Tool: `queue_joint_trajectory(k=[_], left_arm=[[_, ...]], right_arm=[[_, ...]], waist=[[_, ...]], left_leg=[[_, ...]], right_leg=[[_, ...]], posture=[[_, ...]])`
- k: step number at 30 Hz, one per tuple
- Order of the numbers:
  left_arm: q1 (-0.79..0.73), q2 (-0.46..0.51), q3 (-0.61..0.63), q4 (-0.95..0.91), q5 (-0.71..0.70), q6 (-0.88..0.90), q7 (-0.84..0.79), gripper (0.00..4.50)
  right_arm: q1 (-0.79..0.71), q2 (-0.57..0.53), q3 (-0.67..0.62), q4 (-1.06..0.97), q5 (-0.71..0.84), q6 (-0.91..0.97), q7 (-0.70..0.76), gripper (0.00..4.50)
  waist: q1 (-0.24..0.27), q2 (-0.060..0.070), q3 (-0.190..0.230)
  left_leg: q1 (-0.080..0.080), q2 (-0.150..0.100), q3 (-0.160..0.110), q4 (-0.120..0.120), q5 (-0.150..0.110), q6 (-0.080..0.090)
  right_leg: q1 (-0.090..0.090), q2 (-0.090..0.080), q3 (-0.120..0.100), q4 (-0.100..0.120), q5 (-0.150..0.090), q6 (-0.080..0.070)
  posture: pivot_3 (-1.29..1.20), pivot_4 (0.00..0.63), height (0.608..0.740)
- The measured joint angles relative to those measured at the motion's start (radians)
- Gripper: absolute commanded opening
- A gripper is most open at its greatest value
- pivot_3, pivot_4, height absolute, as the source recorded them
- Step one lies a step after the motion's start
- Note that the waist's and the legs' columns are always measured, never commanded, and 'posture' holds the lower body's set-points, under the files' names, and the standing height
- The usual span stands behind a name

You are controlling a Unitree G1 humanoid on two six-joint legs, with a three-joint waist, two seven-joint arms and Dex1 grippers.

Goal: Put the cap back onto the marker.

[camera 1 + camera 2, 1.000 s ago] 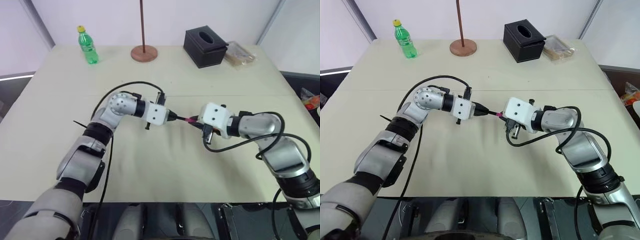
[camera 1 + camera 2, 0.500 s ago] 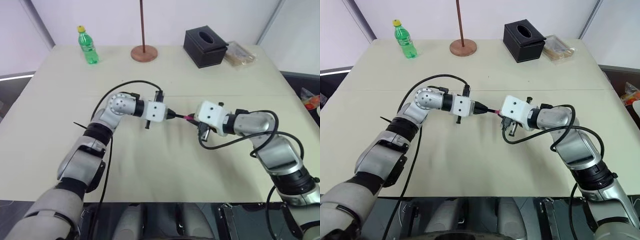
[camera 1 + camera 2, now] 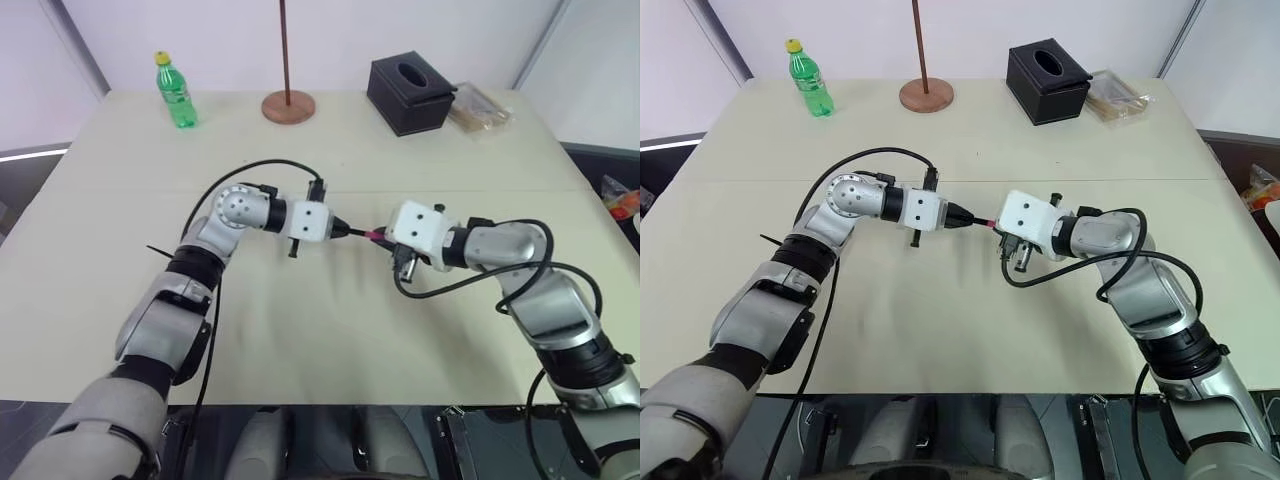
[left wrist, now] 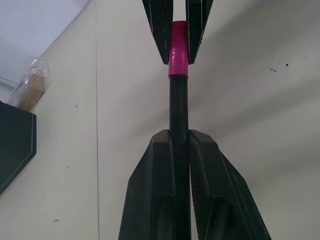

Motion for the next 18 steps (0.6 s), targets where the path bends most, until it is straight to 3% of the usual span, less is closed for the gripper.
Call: queue_joint_trajectory(k=[16,17,18], left_arm=[[0.0,0.0,0.006,0.006,0.0,-0.001,-0.011,0.0],[0.0,0.0,0.006,0.006,0.0,-0.002,-0.011,0.0],[0.0,-0.01,0.006,0.005,-0.005,-0.01,-0.01,0.0]], right_arm=[[-0.002,0.011,-0.002,0.0,-0.022,0.0,0.022,0.06],[-0.002,0.01,-0.002,0.0,-0.022,0.0,0.024,0.94],[-0.002,0.011,-0.003,-0.008,-0.017,-0.001,0.024,1.31]], waist=[[0.0,0.0,0.0],[0.0,0.0,0.0],[0.0,0.0,0.0]], left_leg=[[0.0,0.0,0.0,0.0,0.0,0.0],[0.0,0.0,0.0,0.0,0.0,0.0],[0.0,0.0,0.0,0.0,0.0,0.0]], right_leg=[[0.0,0.0,0.0,0.0,0.0,0.0],[0.0,0.0,0.0,0.0,0.0,0.0],[0.0,0.0,0.0,0.0,0.0,0.0]], posture=[[0.0,0.15,0.74],[0.0,0.15,0.74],[0.0,0.15,0.74]])
